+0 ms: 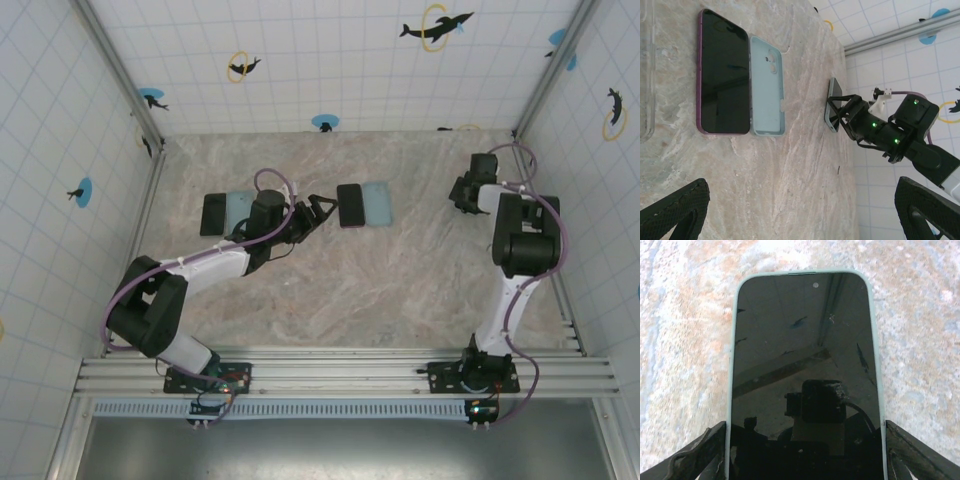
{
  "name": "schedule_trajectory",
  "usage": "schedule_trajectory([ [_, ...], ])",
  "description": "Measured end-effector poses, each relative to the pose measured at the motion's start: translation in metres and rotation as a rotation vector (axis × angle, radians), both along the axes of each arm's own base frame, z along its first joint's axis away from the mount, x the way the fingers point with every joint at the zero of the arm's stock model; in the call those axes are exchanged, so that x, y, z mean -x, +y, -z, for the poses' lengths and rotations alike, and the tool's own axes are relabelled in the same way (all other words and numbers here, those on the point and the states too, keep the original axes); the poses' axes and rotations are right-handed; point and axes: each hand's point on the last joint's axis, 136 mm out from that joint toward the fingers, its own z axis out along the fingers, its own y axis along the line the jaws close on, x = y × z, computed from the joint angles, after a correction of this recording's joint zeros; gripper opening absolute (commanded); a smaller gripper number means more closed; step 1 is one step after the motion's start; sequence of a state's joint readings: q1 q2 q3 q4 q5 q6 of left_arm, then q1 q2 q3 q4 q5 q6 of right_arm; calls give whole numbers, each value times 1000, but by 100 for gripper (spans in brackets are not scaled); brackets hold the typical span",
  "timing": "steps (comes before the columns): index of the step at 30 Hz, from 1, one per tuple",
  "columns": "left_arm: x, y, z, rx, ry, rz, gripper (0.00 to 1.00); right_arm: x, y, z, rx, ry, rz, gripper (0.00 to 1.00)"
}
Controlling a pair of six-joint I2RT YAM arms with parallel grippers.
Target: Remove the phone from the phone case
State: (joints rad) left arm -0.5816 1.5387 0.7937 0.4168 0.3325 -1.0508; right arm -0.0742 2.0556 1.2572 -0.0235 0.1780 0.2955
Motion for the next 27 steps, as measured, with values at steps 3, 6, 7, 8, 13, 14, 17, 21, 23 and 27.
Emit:
schedule_trajectory([
  [3, 0, 0, 0, 0, 0, 0, 96, 14, 5, -2, -26, -8, -18, 54],
  [6, 0, 0, 0, 0, 0, 0, 95, 32, 13, -6, -54, -31, -43, 53],
  [7, 0, 0, 0, 0, 0, 0, 94, 37, 16, -9, -60, -44, -53, 53],
  [8, -2, -1, -1, 1, -1, 0, 94, 42, 20, -14, -68, -62, -68, 52],
  [13, -17, -12, -13, 1, -17, 5, 92, 65, 45, -47, -103, -215, -153, 51],
  [14, -20, -15, -17, 0, -27, 9, 91, 71, 54, -56, -111, -253, -181, 51],
  [17, -27, -25, -28, -3, -50, 24, 89, 85, 83, -78, -140, -351, -273, 50],
  [21, -33, -43, -42, -8, -86, 54, 85, 102, 123, -107, -177, -465, -401, 48],
  [23, -35, -54, -48, -13, -104, 74, 84, 111, 142, -122, -194, -521, -465, 47],
  [27, -34, -76, -55, -30, -136, 113, 81, 128, 178, -146, -226, -603, -582, 46],
])
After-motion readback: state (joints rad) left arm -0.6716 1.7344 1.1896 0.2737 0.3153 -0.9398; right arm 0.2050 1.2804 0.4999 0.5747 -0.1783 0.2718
